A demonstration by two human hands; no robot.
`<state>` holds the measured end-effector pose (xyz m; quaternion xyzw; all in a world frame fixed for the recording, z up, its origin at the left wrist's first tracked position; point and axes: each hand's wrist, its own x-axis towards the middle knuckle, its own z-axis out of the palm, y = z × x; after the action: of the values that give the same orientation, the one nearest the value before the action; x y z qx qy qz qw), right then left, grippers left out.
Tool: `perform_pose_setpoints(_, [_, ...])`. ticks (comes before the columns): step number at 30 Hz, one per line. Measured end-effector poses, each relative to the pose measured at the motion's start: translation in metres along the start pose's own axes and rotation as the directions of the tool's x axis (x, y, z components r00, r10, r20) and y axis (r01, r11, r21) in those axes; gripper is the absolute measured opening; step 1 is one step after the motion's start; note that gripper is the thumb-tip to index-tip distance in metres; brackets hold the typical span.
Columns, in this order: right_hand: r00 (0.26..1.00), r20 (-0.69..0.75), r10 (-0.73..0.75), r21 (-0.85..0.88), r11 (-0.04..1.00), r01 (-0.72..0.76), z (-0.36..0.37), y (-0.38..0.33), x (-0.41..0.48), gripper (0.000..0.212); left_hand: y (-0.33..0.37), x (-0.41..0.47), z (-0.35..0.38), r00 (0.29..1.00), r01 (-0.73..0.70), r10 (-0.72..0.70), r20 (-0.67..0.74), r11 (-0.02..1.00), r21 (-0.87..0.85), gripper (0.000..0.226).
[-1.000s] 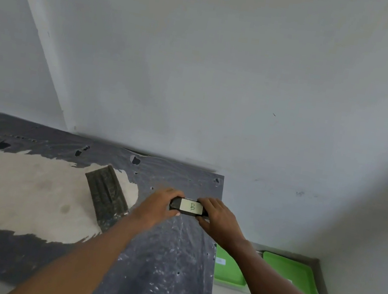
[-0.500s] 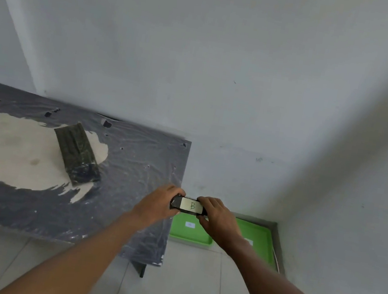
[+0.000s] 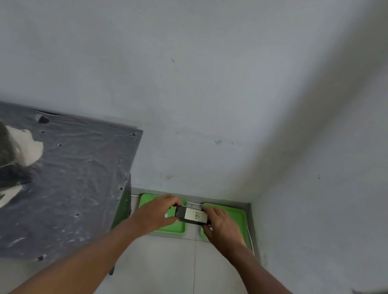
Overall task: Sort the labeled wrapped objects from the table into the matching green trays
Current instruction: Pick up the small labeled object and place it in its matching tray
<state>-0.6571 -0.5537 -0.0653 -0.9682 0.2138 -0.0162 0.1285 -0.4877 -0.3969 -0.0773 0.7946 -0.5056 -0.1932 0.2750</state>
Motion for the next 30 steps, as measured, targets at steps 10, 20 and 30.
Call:
perform_pose_setpoints(10, [0.994,0.094,-0.046,-0.003,0.999,0.047,0.007,0.153,0.007,0.042,0.075,0.082,0.105,0.984,0.176,-0.177,-0.019,0.984,-0.025,0.042])
perform_pose_setpoints(20, [0.991,0.130,0.013,0.023,1.000,-0.016,0.077,0.250,0.030,0.041,0.046,0.139,0.195,0.960,0.274,-0.277,0.029,0.957,0.093,0.057])
perform_pose_setpoints(30, [0.997,0.076,0.022,0.014,1.000,-0.024,0.270,0.337,0.082,0.042,-0.100,0.203,0.353,0.963,0.241,-0.258,0.079,0.953,0.184,0.057])
